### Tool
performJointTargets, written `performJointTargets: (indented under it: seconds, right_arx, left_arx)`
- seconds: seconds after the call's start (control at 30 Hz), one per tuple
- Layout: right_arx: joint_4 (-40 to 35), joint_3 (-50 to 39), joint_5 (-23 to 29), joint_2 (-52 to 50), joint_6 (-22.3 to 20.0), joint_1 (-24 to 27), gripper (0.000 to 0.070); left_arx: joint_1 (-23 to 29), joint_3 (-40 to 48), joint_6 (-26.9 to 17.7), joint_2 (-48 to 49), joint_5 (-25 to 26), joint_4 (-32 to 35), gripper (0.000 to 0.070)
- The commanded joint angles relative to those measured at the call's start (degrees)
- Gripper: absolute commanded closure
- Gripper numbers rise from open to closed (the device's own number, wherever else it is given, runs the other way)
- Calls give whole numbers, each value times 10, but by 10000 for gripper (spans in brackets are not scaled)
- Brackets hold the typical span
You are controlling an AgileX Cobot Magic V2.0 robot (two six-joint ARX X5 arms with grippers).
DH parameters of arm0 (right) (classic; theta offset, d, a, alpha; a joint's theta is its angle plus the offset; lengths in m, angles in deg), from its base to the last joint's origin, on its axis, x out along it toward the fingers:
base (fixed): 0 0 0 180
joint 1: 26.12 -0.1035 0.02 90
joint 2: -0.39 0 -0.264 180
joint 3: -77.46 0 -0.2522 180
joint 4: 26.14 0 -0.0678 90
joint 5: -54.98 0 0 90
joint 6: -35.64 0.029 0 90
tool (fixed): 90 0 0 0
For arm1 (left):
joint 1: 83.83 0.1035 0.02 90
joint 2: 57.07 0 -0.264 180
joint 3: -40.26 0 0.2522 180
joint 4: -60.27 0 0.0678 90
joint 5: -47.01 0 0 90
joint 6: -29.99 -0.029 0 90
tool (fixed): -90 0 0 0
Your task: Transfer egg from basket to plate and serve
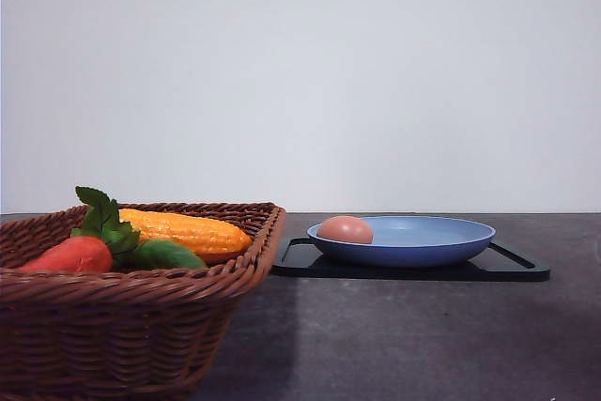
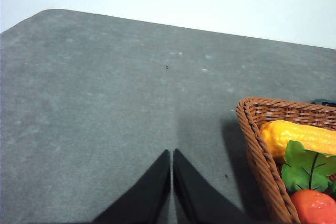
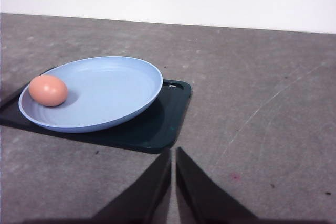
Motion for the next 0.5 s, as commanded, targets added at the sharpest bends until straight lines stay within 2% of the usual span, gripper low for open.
performJointTargets:
  seconds: [0.0,0.47]
  right_arx:
    - [-1,-4,-1,-2,16,0,700]
    - [-2,-4,-1,-2,16,0,700]
  left_arx:
    - [0,15,3,1,-1,-3,700]
    - [0,15,3,1,-1,-3,700]
